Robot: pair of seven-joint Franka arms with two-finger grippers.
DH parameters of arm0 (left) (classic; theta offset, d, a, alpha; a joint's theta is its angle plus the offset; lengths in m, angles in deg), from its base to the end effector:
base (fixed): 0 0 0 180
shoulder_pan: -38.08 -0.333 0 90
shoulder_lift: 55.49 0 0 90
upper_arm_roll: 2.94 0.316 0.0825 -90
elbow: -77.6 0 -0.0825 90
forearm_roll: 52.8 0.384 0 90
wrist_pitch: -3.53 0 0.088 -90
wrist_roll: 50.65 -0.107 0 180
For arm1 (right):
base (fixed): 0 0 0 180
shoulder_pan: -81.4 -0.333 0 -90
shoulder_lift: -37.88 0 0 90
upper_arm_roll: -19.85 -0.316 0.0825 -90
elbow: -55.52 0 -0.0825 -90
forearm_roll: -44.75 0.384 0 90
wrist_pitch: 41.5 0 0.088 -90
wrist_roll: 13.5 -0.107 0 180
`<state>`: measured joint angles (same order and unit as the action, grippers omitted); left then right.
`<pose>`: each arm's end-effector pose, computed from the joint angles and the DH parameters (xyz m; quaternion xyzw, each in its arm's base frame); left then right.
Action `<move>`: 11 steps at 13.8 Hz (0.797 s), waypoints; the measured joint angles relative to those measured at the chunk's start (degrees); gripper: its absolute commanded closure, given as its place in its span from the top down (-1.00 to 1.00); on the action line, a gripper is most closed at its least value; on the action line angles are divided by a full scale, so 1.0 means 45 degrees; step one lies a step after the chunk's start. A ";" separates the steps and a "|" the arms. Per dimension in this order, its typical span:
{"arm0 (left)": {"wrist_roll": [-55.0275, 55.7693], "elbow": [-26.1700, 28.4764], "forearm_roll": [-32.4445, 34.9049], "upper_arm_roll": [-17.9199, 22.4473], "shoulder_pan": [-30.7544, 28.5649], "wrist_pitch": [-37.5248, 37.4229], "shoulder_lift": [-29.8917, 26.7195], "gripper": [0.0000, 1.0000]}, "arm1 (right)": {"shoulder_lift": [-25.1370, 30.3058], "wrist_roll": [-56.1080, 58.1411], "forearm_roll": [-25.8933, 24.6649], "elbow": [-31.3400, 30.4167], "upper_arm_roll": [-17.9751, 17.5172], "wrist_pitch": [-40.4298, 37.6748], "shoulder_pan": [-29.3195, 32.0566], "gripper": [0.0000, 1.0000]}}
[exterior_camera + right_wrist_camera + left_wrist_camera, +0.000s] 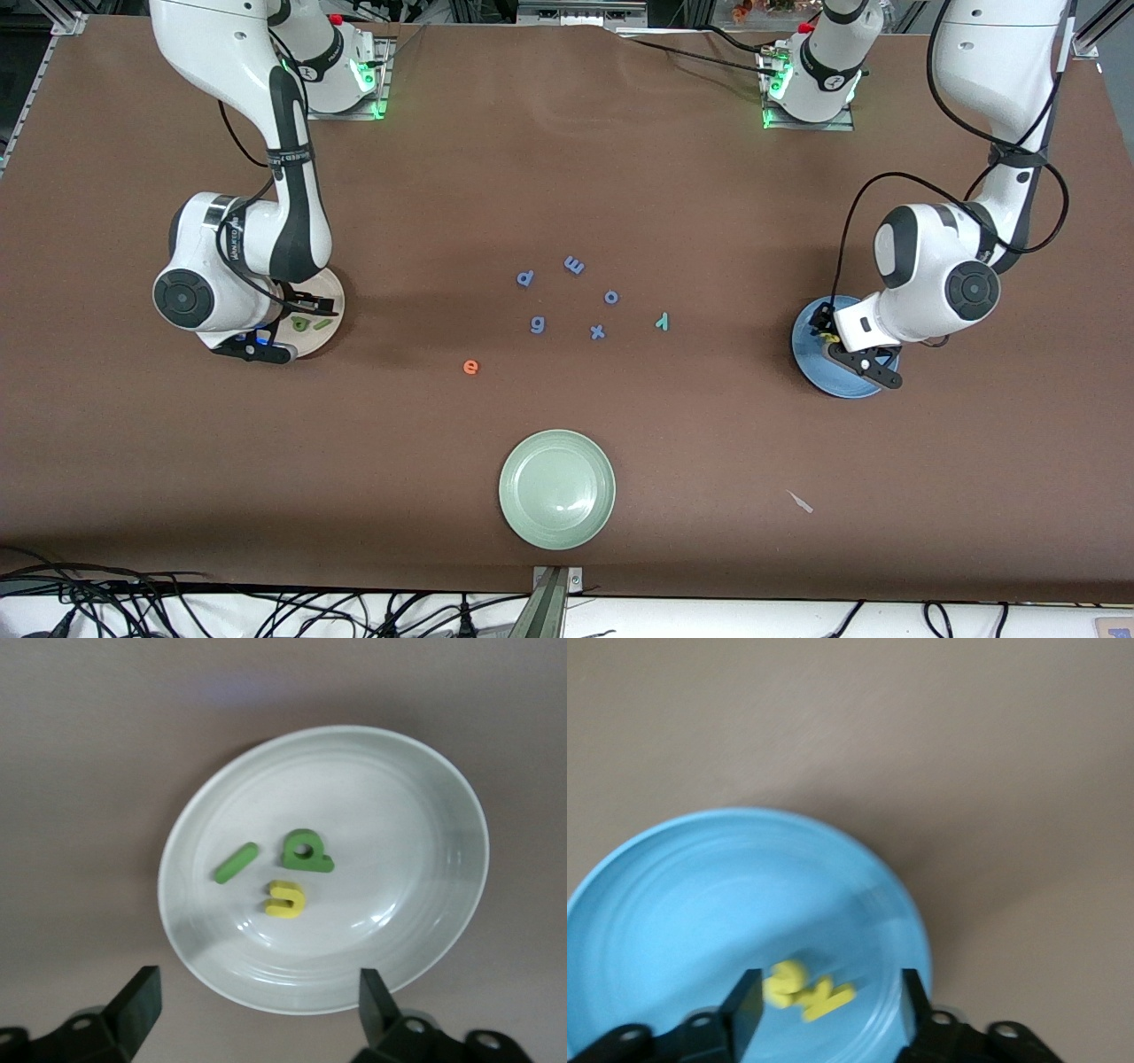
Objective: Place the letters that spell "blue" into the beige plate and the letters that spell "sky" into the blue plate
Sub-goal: 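Place the yellow s on the blue plate with the left gripper, then grasp the teal y with the left gripper while the right gripper grasps orange e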
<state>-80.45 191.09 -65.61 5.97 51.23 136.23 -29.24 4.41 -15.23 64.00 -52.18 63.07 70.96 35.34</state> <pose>0.5978 -0.0507 0.2264 0.9729 -0.2200 -0.0453 0.0543 0.5894 0.0706 0.2472 0.9836 -0.0703 -0.1538 0.0621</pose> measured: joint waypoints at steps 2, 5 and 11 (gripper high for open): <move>0.0743 -0.0117 -0.1203 -0.0100 0.0961 0.0224 0.0108 0.48 | 0.0005 -0.0127 0.0011 0.0530 -0.0073 0.0002 -0.0171 1.00; 0.2352 -0.0696 -0.2325 -0.0197 0.2788 0.1013 0.0783 0.48 | -0.0009 -0.0605 0.0154 0.1500 -0.1046 0.0007 -0.0262 1.00; 0.5509 -0.2144 -0.2663 -0.0206 0.4781 0.1117 0.2191 0.48 | -0.1986 -0.4127 0.2133 0.3923 -0.2775 0.0419 -0.0440 1.00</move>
<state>-55.66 181.45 -77.59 5.04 72.74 141.26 -19.38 -4.52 -33.80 73.60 -34.52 50.58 72.85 33.36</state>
